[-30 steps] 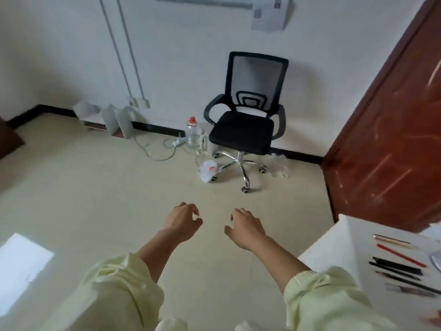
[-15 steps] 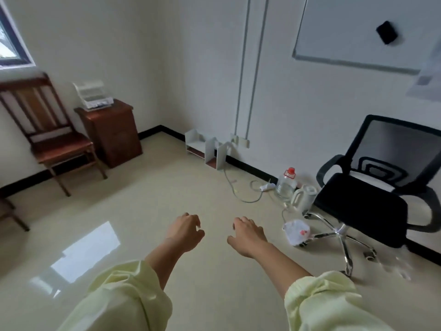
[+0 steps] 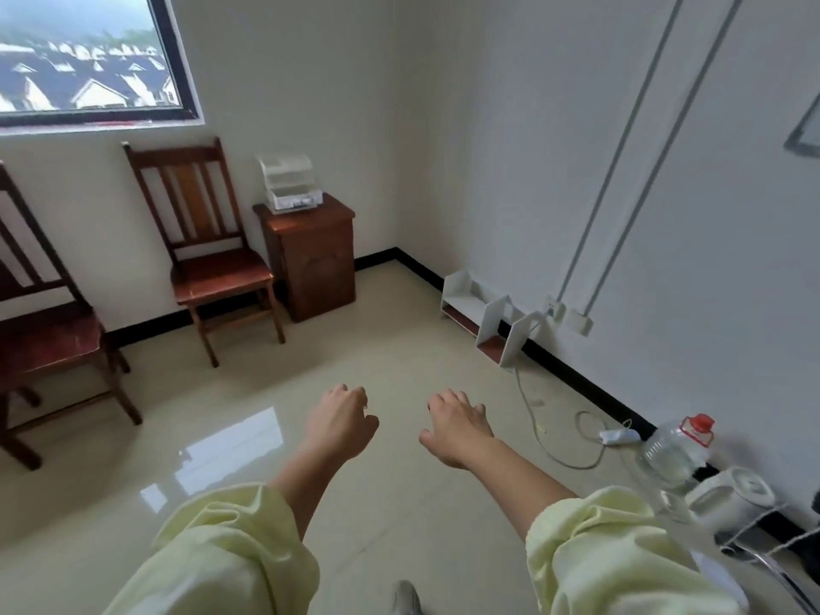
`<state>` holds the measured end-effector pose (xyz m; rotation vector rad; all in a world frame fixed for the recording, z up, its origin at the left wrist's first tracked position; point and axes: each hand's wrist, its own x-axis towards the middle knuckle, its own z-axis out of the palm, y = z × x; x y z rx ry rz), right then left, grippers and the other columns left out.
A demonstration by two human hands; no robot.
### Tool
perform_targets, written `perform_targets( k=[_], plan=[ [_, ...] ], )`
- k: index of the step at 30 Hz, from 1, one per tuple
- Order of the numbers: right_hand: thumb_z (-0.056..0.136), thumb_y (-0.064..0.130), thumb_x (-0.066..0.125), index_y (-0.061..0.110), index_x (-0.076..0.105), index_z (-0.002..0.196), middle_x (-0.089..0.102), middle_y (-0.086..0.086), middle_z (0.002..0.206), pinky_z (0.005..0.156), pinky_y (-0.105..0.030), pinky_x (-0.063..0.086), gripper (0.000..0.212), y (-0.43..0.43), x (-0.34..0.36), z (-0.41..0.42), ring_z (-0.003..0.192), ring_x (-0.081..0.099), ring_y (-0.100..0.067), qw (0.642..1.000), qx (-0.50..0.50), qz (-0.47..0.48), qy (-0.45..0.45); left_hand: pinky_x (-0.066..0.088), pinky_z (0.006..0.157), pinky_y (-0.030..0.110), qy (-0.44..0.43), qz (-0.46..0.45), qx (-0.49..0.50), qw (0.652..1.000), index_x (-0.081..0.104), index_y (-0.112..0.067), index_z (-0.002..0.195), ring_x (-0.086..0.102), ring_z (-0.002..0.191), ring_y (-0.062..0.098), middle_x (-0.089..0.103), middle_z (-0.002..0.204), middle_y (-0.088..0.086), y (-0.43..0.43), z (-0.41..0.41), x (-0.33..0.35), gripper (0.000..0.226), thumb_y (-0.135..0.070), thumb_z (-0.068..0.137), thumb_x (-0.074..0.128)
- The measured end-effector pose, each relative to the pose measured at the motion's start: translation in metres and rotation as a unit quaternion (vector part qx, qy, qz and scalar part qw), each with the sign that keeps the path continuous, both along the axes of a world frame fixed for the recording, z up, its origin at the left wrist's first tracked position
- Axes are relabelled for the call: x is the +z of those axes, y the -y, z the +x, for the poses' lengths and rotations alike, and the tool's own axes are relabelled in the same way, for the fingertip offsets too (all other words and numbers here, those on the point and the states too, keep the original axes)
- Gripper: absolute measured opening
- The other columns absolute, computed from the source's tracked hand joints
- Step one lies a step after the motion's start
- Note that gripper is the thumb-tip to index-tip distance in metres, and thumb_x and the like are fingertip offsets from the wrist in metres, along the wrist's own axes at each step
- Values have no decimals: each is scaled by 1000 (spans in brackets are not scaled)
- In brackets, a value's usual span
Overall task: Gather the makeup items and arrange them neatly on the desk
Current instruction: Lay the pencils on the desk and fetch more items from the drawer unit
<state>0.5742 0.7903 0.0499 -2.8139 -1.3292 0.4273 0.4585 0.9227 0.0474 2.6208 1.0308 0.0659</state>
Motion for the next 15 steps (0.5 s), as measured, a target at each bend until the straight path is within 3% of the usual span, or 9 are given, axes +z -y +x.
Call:
perform_targets(
  k=[7,15],
  plan=[
    [95,35,44,13,42,131,43,-7,135,100,-43,33,42,-168,19,114,128,37,-25,998,55,1,22,41,84,34,-5,4,95,995,55,-16,119,49,111,25,51,118,5,-150,97,13,33,-31,90,51],
    [95,34,44,13,44,125,45,-7,130,97,-43,34,36,-361,24,210,123,40,-26,993,111,13,45,41,86,37,10,10,117,993,52,-19,123,46,114,25,48,117,4,-334,191,12,36,-33,90,52]
  ],
)
